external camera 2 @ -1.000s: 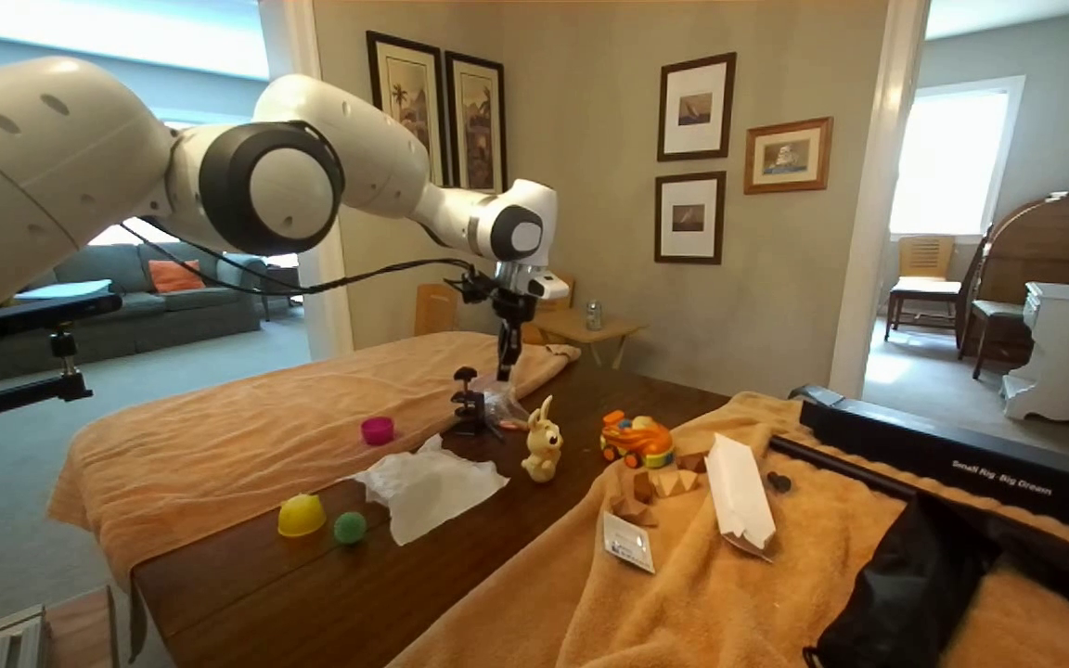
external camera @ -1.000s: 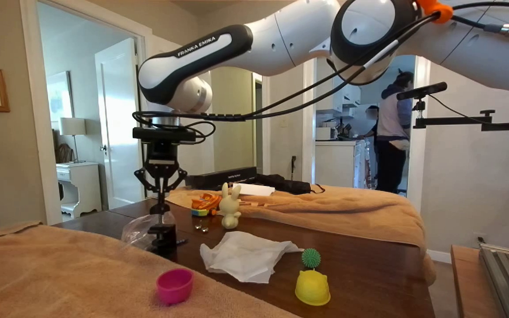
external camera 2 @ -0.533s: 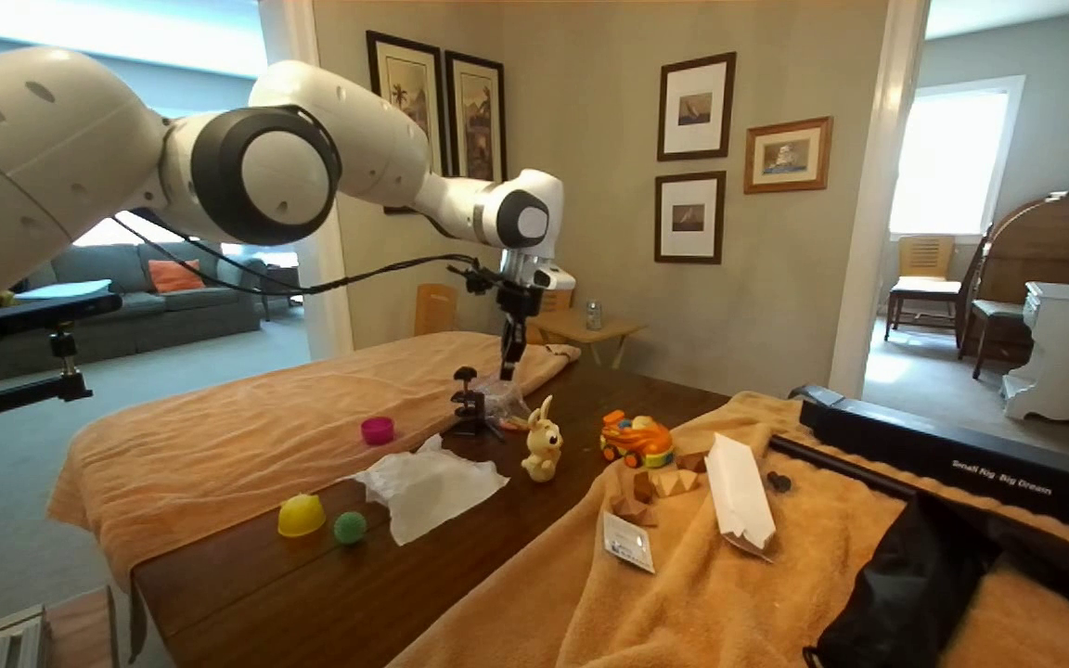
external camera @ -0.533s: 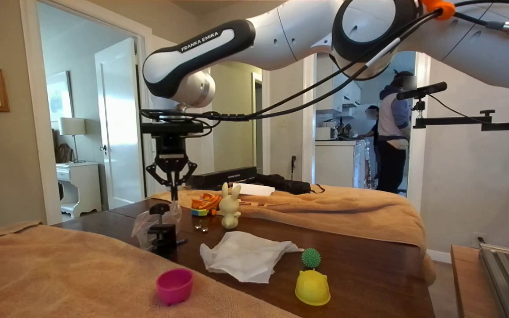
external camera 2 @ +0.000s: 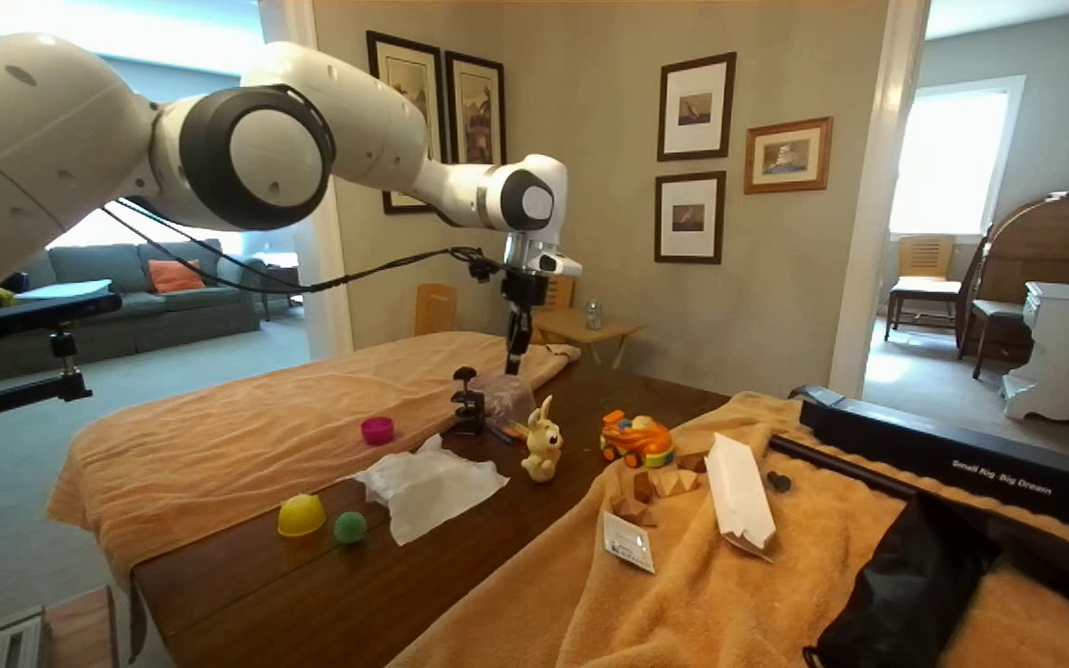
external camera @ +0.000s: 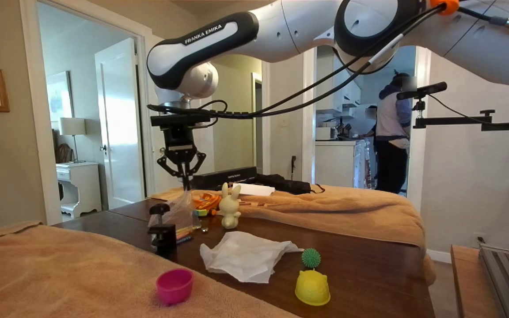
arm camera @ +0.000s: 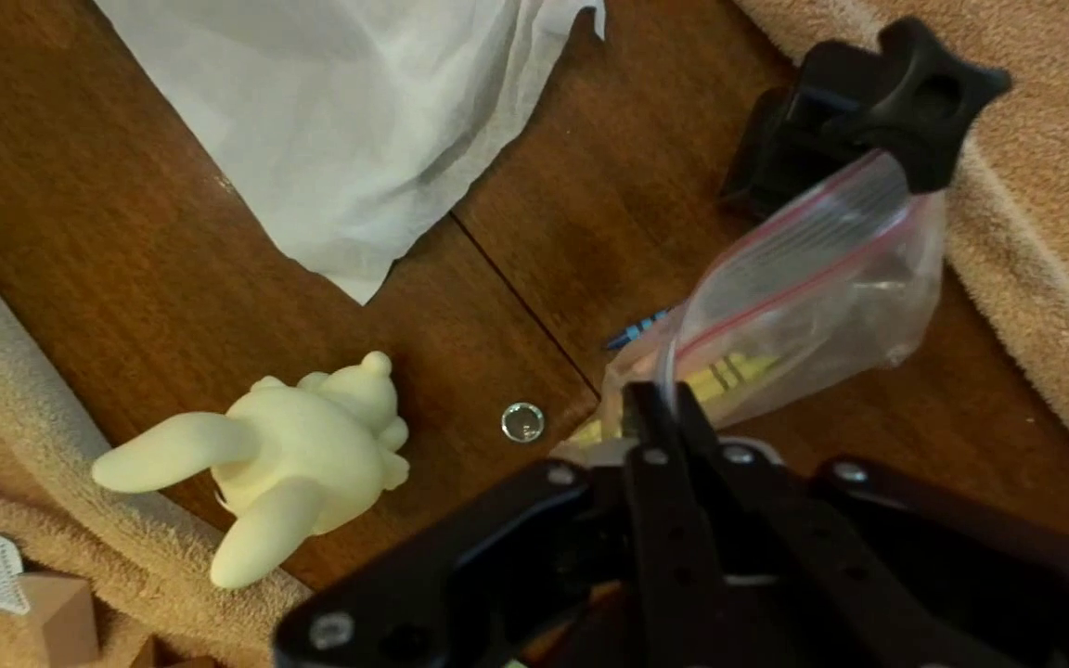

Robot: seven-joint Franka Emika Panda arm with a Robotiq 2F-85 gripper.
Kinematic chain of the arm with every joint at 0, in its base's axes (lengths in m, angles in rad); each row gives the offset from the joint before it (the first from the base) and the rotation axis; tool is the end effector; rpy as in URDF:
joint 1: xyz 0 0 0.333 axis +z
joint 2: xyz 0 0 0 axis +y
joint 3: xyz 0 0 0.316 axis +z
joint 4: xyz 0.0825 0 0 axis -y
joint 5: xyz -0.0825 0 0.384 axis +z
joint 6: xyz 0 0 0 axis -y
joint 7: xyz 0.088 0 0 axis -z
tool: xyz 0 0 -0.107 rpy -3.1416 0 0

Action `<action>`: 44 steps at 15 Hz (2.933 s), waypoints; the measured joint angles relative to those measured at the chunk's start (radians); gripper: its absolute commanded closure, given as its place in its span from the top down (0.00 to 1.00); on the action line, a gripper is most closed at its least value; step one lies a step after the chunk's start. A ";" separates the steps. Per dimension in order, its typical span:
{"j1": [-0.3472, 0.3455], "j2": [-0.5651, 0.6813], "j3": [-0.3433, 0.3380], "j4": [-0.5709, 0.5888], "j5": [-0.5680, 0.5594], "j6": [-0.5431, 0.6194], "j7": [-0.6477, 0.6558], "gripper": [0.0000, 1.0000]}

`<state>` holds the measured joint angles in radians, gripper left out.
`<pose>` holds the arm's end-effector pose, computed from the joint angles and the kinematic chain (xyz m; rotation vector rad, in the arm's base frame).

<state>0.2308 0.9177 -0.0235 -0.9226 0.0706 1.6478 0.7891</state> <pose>0.7400 0.1697 0.3151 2.9479 -0.8903 -0.2981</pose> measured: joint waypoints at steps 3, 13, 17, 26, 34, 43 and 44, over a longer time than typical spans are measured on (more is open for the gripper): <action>0.000 -0.011 -0.007 0.000 -0.005 -0.031 -0.003 0.01; 0.032 -0.114 -0.007 -0.026 -0.010 -0.085 -0.055 0.01; 0.034 -0.191 -0.010 -0.081 -0.040 -0.130 -0.087 0.01; 0.018 -0.363 -0.016 -0.303 -0.045 -0.144 -0.167 0.01; -0.052 -0.451 -0.006 -0.514 -0.047 -0.143 -0.314 0.01; -0.096 -0.460 -0.017 -0.630 -0.103 -0.050 -0.367 0.29; -0.099 -0.460 -0.019 -0.637 -0.112 -0.041 -0.367 0.35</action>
<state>0.1321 0.4578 -0.0422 -1.5593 -0.0413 1.6069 0.4219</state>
